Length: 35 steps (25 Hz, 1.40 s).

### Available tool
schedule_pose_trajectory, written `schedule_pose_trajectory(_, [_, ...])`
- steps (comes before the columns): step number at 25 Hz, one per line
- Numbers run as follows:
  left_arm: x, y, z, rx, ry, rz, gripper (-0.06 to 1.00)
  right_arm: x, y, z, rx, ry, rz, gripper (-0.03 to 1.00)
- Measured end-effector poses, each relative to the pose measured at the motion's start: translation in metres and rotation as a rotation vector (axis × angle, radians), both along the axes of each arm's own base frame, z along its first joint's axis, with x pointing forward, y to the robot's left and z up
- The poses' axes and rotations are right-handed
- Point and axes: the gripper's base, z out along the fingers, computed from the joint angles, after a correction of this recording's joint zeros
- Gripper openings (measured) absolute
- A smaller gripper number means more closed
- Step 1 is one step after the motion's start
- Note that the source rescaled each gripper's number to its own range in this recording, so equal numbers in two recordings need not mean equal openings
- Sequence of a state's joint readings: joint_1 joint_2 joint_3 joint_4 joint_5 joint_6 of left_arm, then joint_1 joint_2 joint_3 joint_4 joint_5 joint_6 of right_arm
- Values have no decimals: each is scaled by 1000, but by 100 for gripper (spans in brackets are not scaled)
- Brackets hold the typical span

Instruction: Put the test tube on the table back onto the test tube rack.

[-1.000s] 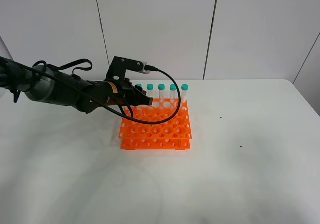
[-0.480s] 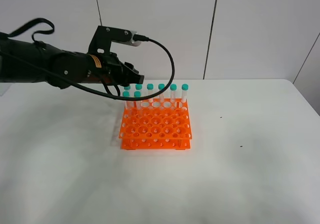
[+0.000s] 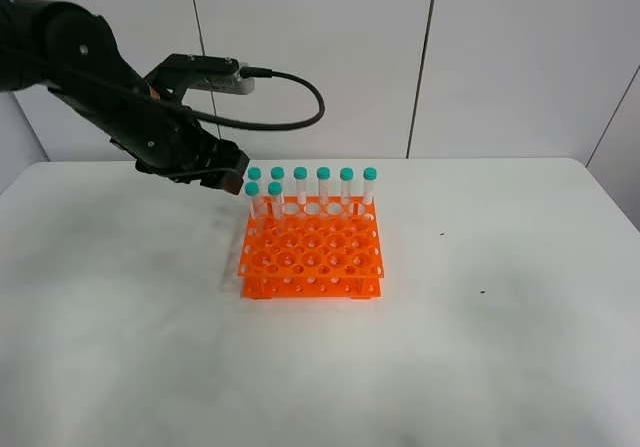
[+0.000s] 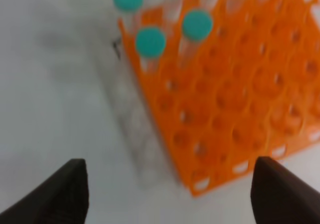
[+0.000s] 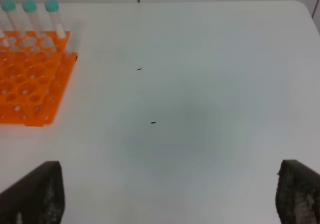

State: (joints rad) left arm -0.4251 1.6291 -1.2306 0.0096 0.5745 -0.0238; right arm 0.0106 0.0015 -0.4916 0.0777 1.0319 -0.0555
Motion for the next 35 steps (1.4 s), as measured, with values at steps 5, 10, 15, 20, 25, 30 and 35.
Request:
schedule_pose_trajectory(5, [35,26,-8,28,209,78,100,0,0,0,0,0,0,92])
schedule_pose_trajectory(10, [53,72,-30,54,352,200,100,0,0,0,0,0,0,92])
schedule_pose_trajectory(15, [54,123,-31,44,422,328,100,0,0,0,0,0,0,92])
schedule_pose_trajectory(20, [44,151,-32,48,537,391,100,0,0,0,0,0,0,92])
schedule_pose_trajectory(25, [36,150,-33,53,611,384,100,0,0,0,0,0,0,92])
schedule_pose_trajectory(30, [13,149,-25,53,614,384,98,0,0,0,0,0,0,92])
schedule_pose_trajectory(35, [-38,143,-7,53,589,371,97,0,0,0,0,0,0,92])
